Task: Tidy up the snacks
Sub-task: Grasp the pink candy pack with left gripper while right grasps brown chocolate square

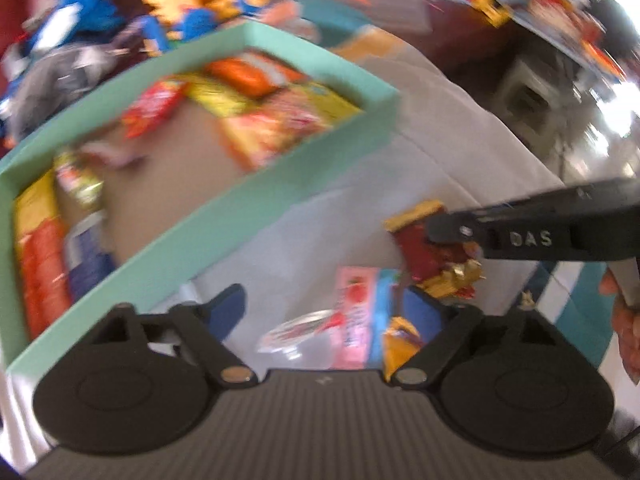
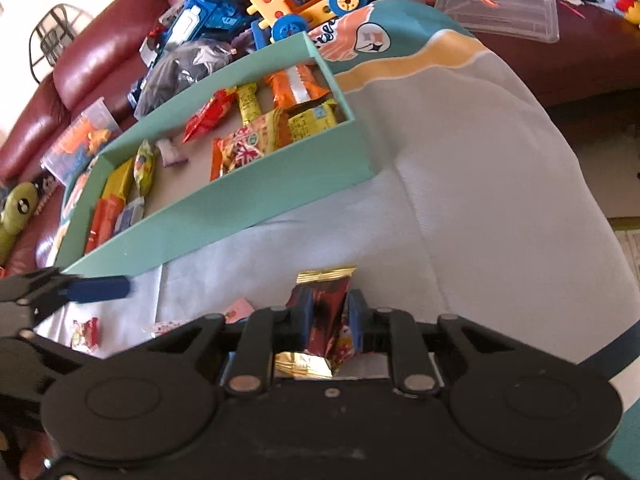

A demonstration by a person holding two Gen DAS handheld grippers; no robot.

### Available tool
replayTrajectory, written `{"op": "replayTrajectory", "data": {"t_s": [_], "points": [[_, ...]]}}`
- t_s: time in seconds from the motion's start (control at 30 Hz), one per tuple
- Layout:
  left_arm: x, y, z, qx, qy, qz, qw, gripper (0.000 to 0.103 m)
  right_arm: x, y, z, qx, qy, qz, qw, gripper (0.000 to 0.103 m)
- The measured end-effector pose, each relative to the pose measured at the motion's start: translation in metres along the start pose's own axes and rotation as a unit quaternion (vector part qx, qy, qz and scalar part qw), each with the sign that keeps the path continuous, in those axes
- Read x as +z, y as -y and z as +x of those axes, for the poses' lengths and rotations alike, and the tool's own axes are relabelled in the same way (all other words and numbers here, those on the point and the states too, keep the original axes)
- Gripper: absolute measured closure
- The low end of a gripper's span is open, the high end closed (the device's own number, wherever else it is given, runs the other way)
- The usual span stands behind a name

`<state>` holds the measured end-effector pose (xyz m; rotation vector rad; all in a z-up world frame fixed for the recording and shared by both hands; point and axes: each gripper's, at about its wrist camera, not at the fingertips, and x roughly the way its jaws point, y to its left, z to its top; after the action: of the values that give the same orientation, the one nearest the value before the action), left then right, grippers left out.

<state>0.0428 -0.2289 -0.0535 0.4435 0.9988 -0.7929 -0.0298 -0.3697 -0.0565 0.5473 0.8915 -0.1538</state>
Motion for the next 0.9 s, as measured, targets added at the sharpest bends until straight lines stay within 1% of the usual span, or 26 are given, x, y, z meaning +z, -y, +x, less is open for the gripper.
{"op": "replayTrajectory", "data": {"t_s": [0.07,0.1,0.13,0.2,0.23,0.27,0.3,0.33,0.4,0.43,0.47,0.53,0.6,0.63,0.67,0.73,0.77,0.87,0.9], "points": [[0.002,0.007,0.012,-0.021,-0.025,0.012,0.9994,0.036,0.0,0.005,-0.001,0.01,-0.001,0.005,1.0,0.085],[0.002,0.01,0.018,-0.026,-0.037,0.014,0.9989,0.048,0.0,0.006,0.0,0.014,-0.001,0.006,1.0,0.085],[0.0,0.012,0.021,-0.014,-0.038,0.018,0.999,0.064,0.0,0.006,0.0,0.016,-0.002,0.004,1.0,0.085],[-0.003,0.008,0.019,-0.008,-0.034,0.004,0.9994,0.071,0.001,0.005,0.0,0.018,-0.002,-0.005,1.0,0.085],[-0.004,0.003,0.019,-0.009,-0.036,-0.013,0.9992,0.071,0.001,0.003,0.0,0.021,-0.003,-0.009,1.0,0.085],[-0.008,-0.004,0.018,-0.001,-0.035,-0.03,0.999,0.071,0.002,-0.001,0.002,0.023,-0.005,-0.014,1.0,0.085],[-0.013,-0.012,0.016,0.015,-0.033,-0.045,0.9983,0.071,0.003,-0.004,0.005,0.025,-0.007,-0.021,0.999,0.085],[-0.017,-0.021,0.014,0.022,-0.03,-0.061,0.9975,0.071,0.004,-0.008,0.008,0.026,-0.008,-0.028,0.999,0.085],[-0.026,-0.035,0.007,0.027,-0.03,-0.089,0.9952,0.071,0.007,-0.016,0.014,0.032,-0.011,-0.04,0.999,0.085],[-0.031,-0.042,0.004,0.033,-0.029,-0.1,0.9941,0.07,0.01,-0.02,0.02,0.038,-0.014,-0.044,0.998,0.084],[-0.033,-0.049,0.001,0.04,-0.027,-0.105,0.9932,0.07,0.012,-0.024,0.024,0.043,-0.019,-0.048,0.998,0.08],[-0.042,-0.063,-0.002,0.059,-0.025,-0.122,0.9905,0.069,0.012,-0.034,0.027,0.041,-0.018,-0.06,0.997,0.07],[-0.047,-0.076,-0.007,0.06,-0.019,-0.142,0.9878,0.068,0.012,-0.044,0.026,0.041,-0.018,-0.075,0.996,0.041],[-0.049,-0.081,-0.009,0.061,-0.016,-0.15,0.9866,0.068,0.011,-0.05,0.026,0.038,-0.017,-0.081,0.996,0.037],[-0.052,-0.085,-0.011,0.064,-0.013,-0.157,0.9854,0.066,0.009,-0.054,0.025,0.033,-0.016,-0.09,0.995,0.035],[-0.058,-0.093,-0.014,0.069,-0.011,-0.167,0.9835,0.051,0.003,-0.063,0.025,0.022,-0.023,-0.115,0.993,0.035],[-0.062,-0.094,-0.014,0.07,-0.011,-0.172,0.9826,0.05,0.0,-0.067,0.026,0.012,-0.027,-0.125,0.992,0.035],[-0.07,-0.097,-0.018,0.069,-0.008,-0.175,0.982,0.045,-0.012,-0.081,0.026,-0.022,-0.016,-0.166,0.986,0.037],[-0.072,-0.097,-0.019,0.068,-0.008,-0.175,0.9822,0.042,-0.015,-0.086,0.027,-0.036,-0.014,-0.182,0.983,0.044]]}}
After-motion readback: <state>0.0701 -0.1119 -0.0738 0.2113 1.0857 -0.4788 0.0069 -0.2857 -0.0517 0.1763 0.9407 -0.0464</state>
